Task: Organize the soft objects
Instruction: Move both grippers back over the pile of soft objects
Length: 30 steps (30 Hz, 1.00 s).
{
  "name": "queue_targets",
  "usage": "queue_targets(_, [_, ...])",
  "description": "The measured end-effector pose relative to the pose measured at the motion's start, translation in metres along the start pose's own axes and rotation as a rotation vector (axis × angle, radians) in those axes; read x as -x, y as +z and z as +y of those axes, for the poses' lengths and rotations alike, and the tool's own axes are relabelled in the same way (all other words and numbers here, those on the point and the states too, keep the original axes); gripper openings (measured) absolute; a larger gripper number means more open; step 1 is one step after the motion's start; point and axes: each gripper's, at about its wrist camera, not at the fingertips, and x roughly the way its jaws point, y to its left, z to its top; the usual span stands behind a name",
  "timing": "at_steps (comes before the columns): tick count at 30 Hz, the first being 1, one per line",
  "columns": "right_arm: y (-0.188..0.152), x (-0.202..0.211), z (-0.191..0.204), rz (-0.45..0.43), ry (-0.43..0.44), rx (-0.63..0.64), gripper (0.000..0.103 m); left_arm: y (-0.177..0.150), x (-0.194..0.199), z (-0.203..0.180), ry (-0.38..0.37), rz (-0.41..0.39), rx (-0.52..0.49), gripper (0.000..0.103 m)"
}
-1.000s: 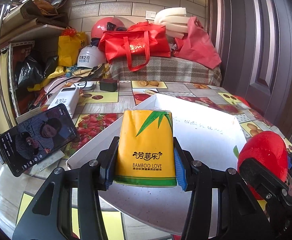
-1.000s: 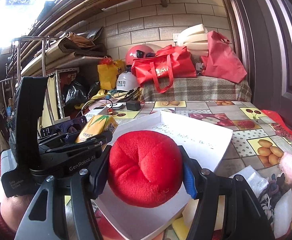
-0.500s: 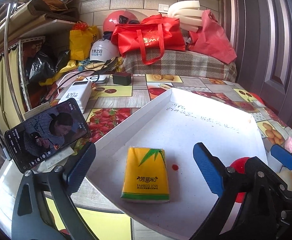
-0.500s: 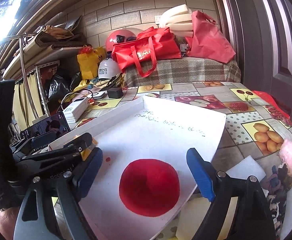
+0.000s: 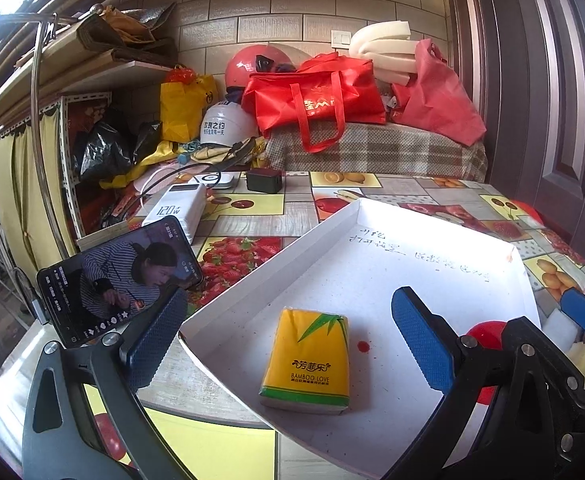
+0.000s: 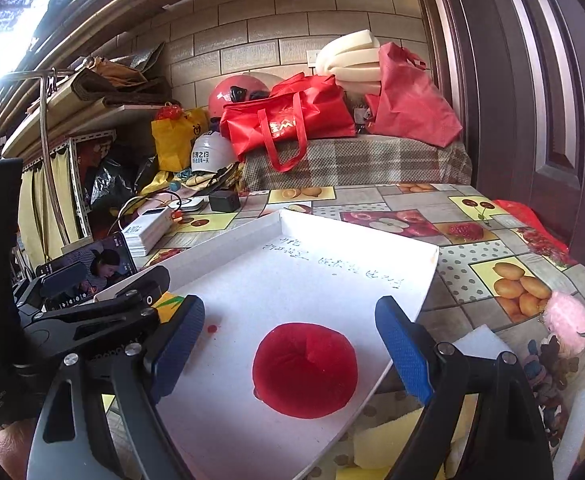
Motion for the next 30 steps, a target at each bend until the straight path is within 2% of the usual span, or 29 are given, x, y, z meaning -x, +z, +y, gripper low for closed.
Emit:
queue_targets(13, [-0.001,0.01,0.005,-0.064,-0.005,0.023,0.087,0.001,0.005,0.005,0.008,-0.026,0.016,0.103])
queue_targets(25, [-0.004,0.019,-0.002,-0.068,-0.004,0.011,0.087,0.0,0.017,0.005,0.031,-0.087,0.013,0.103])
queue_targets(30, [-0.008,0.026,-0.008,-0.053,-0.007,0.006,0.087,-0.003,0.023,0.001,0.027,-0.089,0.002,0.103])
